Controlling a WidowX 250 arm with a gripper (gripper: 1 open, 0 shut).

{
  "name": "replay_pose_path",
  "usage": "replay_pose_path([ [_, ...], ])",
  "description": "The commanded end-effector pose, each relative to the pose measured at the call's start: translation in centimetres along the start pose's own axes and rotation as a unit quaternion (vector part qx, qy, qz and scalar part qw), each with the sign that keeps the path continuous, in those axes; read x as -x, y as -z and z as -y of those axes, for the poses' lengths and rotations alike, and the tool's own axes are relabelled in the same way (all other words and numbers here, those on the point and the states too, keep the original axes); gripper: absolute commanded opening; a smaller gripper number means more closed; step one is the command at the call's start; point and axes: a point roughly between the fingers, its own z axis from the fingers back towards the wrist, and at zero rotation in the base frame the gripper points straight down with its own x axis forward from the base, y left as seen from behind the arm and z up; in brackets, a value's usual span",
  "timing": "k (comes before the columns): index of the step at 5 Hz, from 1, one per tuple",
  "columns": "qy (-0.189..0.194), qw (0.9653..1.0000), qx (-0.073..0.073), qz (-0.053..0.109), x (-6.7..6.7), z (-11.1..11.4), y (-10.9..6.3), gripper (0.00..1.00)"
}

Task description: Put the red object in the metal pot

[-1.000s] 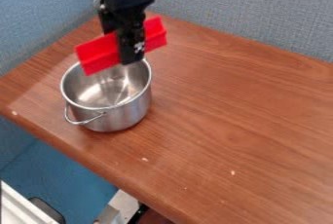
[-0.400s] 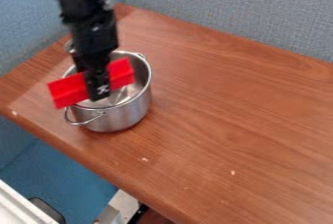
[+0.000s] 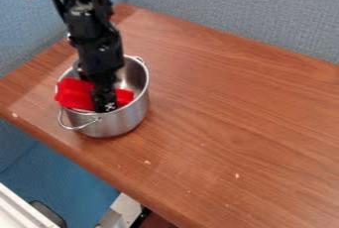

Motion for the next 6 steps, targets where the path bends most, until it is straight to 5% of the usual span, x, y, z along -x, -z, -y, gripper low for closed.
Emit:
replay_pose_path([
  [1, -0.003, 1.0, -0.003, -0.004, -1.0, 0.4, 0.5, 1.0],
  [2, 0.02, 0.9998, -0.003, 0.005, -1.7, 0.5, -0.1, 0.0],
  [5, 0.101, 0.993, -0.038, 0.048, -4.0, 1.1, -1.2, 0.0],
  [6, 0.101, 0.9927, -0.036, 0.056, -4.0, 1.0, -0.4, 1.0],
])
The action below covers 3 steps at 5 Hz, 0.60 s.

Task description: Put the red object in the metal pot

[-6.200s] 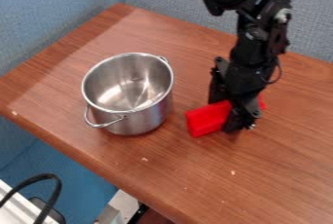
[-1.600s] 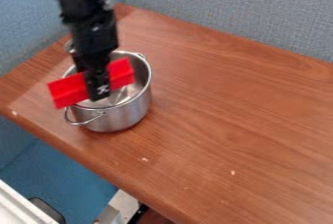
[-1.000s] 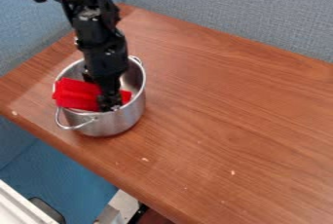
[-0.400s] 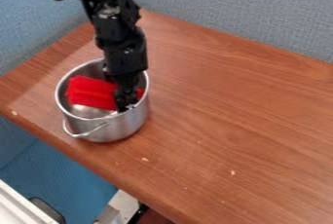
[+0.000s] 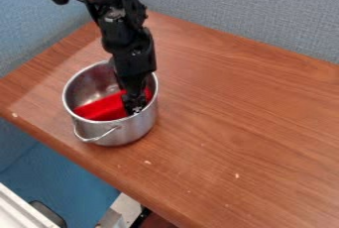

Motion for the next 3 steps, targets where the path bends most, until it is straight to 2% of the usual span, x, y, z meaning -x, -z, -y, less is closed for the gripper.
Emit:
replay_pose_path([
  [1, 0.0, 0.9999, -0.009, 0.008, 0.2, -0.2, -0.1, 1.0],
  [3, -0.003, 0.9999, 0.0, 0.011, 0.6, -0.5, 1.5, 1.0],
])
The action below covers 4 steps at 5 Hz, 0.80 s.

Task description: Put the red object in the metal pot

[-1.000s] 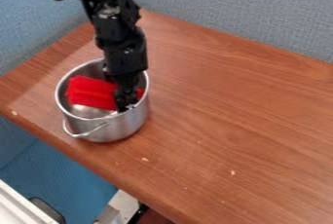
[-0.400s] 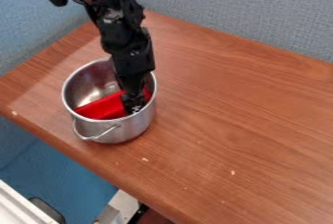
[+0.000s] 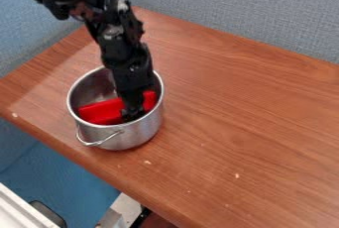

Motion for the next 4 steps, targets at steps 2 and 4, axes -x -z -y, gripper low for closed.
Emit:
replay_pose_path([
  [2, 0.016, 0.9994, -0.002, 0.029, 0.2, -1.6, -0.6, 0.0],
  [4, 0.025, 0.9992, 0.002, 0.03, -1.8, -0.5, -2.5, 1.0],
])
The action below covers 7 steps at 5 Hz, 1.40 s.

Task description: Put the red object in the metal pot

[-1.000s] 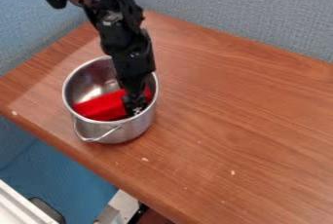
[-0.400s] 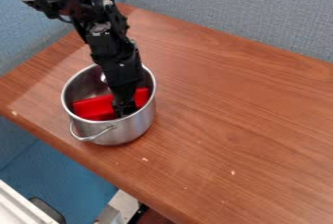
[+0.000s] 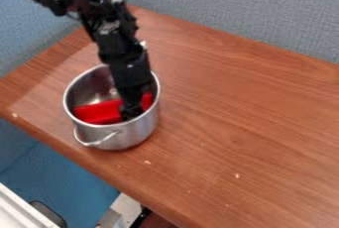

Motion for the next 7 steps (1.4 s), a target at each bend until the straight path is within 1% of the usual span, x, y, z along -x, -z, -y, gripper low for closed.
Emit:
replay_pose_path([
  [1, -0.022, 0.9993, -0.02, 0.023, -2.0, -0.1, -2.5, 1.0],
  [2, -0.017, 0.998, -0.023, 0.056, -2.3, -0.8, -2.5, 1.0],
  [3, -0.003, 0.9979, -0.02, 0.061, -2.6, -1.6, -2.2, 1.0],
  [4, 0.008, 0.9975, -0.011, 0.069, -2.7, -2.3, -1.6, 1.0],
  [5, -0.016, 0.9978, -0.007, 0.064, -1.8, -2.7, -1.5, 0.0],
  [6, -0.04, 0.9972, -0.005, 0.063, -1.2, -3.2, -1.4, 0.0],
  [7, -0.065, 0.996, -0.008, 0.061, -0.6, -2.7, -1.3, 0.0],
])
